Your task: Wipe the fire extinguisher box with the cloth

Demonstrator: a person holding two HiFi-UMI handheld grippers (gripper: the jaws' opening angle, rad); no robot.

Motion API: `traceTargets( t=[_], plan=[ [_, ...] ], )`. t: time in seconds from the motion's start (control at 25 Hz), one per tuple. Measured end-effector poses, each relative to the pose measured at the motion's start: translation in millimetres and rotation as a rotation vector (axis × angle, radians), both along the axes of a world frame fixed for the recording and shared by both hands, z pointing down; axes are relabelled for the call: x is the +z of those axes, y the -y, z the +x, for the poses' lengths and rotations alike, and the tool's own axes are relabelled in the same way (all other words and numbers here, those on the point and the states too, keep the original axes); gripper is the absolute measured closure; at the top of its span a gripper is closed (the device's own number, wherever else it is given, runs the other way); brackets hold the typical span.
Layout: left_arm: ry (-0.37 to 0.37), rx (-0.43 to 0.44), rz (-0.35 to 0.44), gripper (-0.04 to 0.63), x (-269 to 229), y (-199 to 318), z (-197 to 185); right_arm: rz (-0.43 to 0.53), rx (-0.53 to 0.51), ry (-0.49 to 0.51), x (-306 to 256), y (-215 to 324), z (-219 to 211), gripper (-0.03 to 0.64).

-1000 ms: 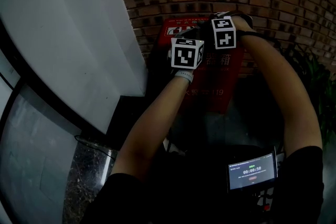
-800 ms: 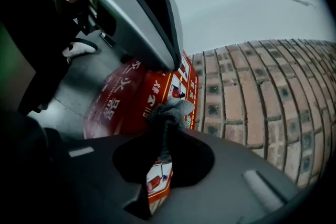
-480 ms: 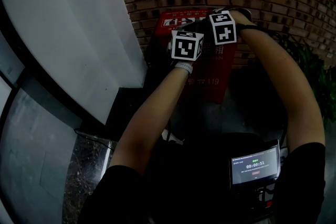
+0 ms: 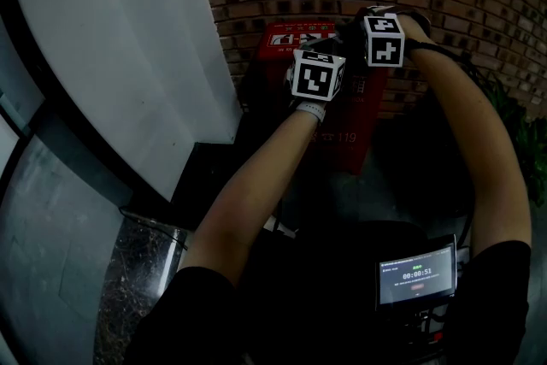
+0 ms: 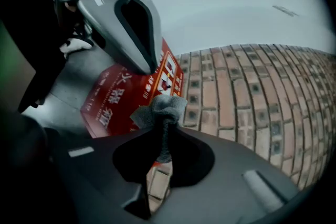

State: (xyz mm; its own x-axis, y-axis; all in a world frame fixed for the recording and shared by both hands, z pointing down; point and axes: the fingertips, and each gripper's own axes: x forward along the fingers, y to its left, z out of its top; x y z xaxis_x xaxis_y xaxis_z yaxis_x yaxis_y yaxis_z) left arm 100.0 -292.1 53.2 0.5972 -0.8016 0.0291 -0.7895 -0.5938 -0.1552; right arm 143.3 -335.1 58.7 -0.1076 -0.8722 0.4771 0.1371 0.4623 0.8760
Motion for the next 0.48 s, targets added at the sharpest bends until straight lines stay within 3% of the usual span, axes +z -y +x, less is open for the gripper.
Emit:
traceTargets(
  t=[0.24,0.48],
  plan=[
    [0.004,0.011,0.037,0.595,0,11,15,0.121,0.038,0.018,-18,32,24,0.583],
    [-0.021,0.000,0.041,0.595,4,25,11,0.119,0.061,0.024,-8,68,33,0.583]
  ],
)
